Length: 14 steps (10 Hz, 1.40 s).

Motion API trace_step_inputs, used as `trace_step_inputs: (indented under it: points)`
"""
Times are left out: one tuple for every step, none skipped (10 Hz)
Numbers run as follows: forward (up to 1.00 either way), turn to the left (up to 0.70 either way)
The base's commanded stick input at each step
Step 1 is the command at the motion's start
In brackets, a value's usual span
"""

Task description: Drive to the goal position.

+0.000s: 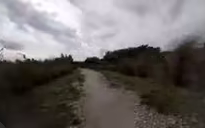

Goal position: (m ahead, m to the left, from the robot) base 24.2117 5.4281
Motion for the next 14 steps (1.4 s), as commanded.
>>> trace_step_inputs:
  points:
    - [0.85, 0.0]
    - [0.85, 0.0]
    - [0.85, 0.0]
    - [0.85, 0.0]
    - [0.85, 0.0]
    - [0.85, 0.07]
    - [0.85, 0.34]
    - [0.85, 0.34]
    - [0.85, 0.34]
    - [0.85, 0.34]
    - [0.85, 0.06]
    - [0.85, 0.0]
    - [0.85, 0.0]
    - [0.85, 0.0]
